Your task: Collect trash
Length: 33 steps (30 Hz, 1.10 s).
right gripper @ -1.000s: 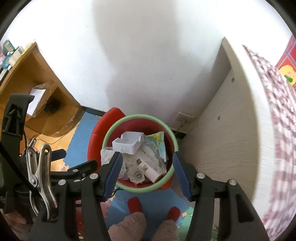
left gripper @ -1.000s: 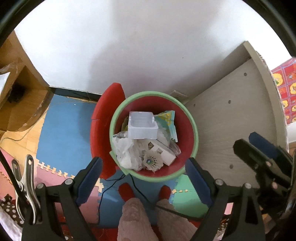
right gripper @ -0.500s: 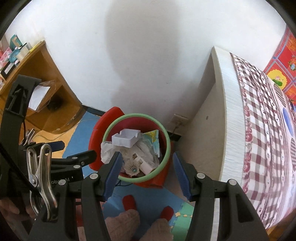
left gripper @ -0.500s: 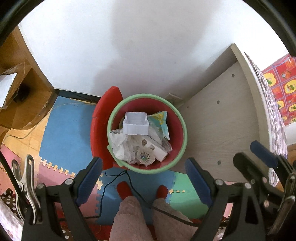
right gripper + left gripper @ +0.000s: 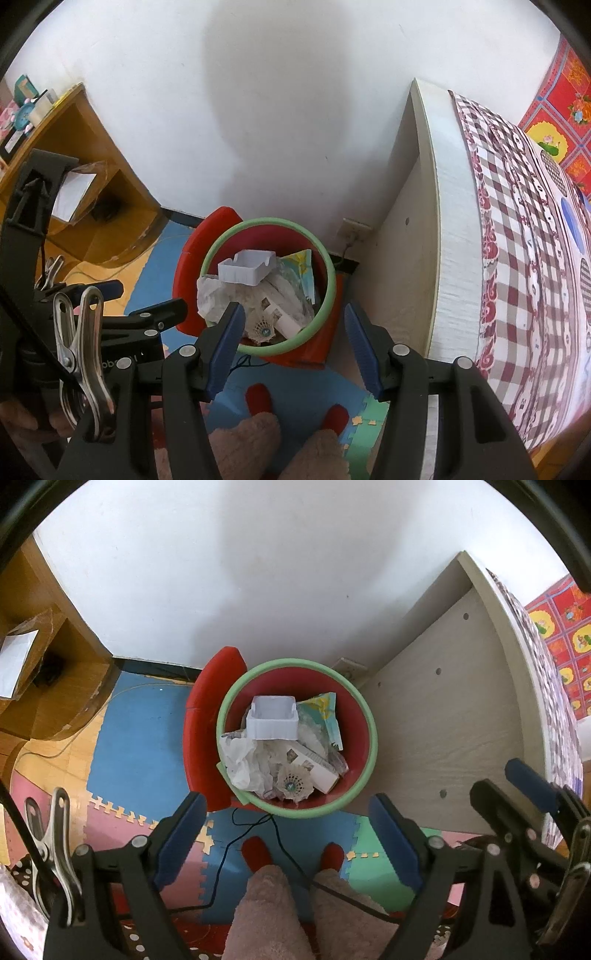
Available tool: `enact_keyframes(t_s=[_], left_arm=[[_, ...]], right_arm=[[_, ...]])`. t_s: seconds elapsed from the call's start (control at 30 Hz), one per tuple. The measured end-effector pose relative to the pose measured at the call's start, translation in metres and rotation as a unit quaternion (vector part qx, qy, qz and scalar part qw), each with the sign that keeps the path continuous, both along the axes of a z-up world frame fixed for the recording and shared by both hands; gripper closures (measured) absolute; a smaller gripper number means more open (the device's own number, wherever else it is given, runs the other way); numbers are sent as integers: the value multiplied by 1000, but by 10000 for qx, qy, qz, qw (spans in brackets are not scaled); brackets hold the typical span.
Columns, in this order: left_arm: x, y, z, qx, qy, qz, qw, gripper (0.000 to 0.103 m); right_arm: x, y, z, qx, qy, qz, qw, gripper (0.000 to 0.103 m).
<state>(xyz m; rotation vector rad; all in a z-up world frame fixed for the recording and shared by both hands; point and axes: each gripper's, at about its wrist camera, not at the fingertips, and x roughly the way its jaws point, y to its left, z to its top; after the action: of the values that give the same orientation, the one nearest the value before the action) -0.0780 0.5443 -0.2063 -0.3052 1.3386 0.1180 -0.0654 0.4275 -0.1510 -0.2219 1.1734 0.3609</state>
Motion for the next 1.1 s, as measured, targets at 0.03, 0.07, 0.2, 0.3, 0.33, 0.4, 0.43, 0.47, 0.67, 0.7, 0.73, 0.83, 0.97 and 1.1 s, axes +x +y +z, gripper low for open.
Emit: enact_keyframes(t_s=[0.03, 0.07, 0.2, 0.3, 0.33, 0.4, 0.43, 0.47, 0.67, 0.7, 0.73, 0.83, 0.97, 1.1], left_arm=[[0, 0, 0, 1, 4, -7, 10000, 11], [-1, -1, 0, 3, 14, -13, 10000, 11], [0, -1, 0, 34, 26, -30, 10000, 11], [-1, -2, 1, 27, 14, -37, 10000, 11], [-1, -2, 1, 28, 12, -40, 10000, 11], [0, -3, 2, 34, 10, -55, 10000, 11], [0, -3, 1, 33, 13, -60, 10000, 11], [0, -3, 1, 27, 16, -50, 10000, 11], [0, -4, 1, 28, 18, -32, 10000, 11], [0, -4, 1, 26, 15, -38, 10000, 11], [0, -5, 1, 23, 16, -40, 10000, 11], [0, -5, 1, 29, 23, -49, 10000, 11], [1, -6, 1, 23, 30, -55, 10000, 11], [1, -8, 0, 13, 36, -73, 10000, 11]], right_arm=[[0, 0, 0, 0, 2, -3, 10000, 45], [0, 0, 0, 0, 3, -5, 10000, 45], [-1, -1, -1, 10, 23, -33, 10000, 45], [-1, -1, -1, 16, 35, -70, 10000, 45], [-1, -1, -1, 18, 40, -80, 10000, 45], [-1, -2, -1, 20, 43, -113, 9999, 45], [-1, -2, -2, 20, 44, -119, 9999, 45], [-1, -2, -1, 18, 45, -128, 9999, 45], [-1, -3, -1, 17, 50, -129, 9999, 45], [-1, -3, -1, 19, 51, -127, 9999, 45], [-1, -3, -1, 19, 53, -123, 9999, 45], [0, -3, -1, 15, 54, -121, 9999, 45], [0, -3, -1, 18, 54, -121, 9999, 45], [0, -3, -1, 5, 56, -130, 9999, 45]])
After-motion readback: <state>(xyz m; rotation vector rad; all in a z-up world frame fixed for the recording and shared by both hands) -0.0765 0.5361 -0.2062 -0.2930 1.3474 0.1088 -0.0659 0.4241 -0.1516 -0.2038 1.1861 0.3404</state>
